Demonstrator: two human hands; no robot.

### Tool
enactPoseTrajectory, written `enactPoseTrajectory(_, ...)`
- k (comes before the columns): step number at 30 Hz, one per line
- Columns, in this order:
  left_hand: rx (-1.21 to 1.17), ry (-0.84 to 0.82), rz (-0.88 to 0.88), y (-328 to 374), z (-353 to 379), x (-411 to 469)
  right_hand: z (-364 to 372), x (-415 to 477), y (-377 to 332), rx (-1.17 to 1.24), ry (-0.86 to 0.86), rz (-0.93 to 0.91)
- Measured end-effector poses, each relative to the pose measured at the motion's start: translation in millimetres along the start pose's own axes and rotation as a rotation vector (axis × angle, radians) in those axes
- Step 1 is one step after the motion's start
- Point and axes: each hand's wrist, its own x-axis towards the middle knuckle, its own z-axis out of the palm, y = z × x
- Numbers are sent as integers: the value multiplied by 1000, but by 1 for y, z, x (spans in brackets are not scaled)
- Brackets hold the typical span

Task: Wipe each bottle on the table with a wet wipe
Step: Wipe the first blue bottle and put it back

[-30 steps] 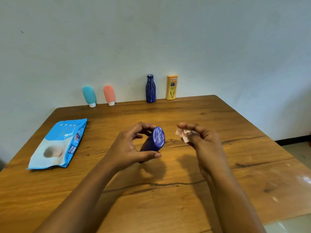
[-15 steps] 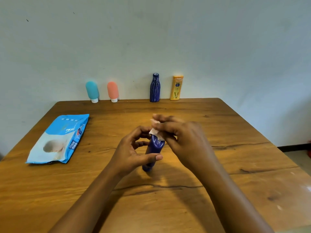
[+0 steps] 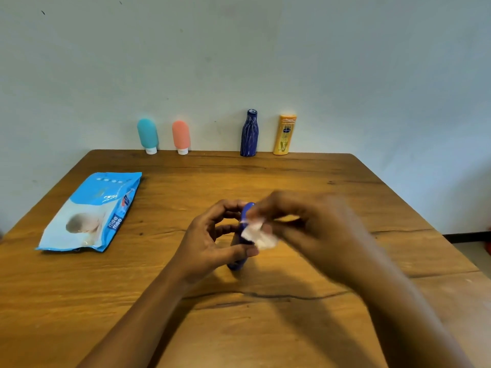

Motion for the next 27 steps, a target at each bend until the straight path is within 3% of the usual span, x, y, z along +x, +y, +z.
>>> enactPoseTrajectory(3, -1, 0, -25, -1, 1, 0, 0, 14, 5, 72, 171, 32)
enactPoseTrajectory(6, -13, -4, -20, 0, 0, 1, 32, 21, -4, -189, 59, -13)
enactPoseTrajectory(9, -31, 0, 0, -1, 0, 1, 45, 7, -2, -294, 97, -76)
enactPoseTrajectory(11, -77, 25, -8, -2, 2, 0, 41, -3, -1, -248, 65, -111)
enactPoseTrajectory(14, -107, 34, -11, -4, 1, 0, 17, -8, 3, -21, 17, -9)
enactPoseTrajectory(18, -96, 44, -60, -5, -1, 0, 10, 17, 12, 47, 199, 71)
enactPoseTrajectory(23, -125, 38, -33, -5, -2, 0, 50, 18, 7, -125, 211, -42)
enactPoseTrajectory(27, -152, 51, -33, -5, -1, -1, 44, -7, 10, 21, 226, -113)
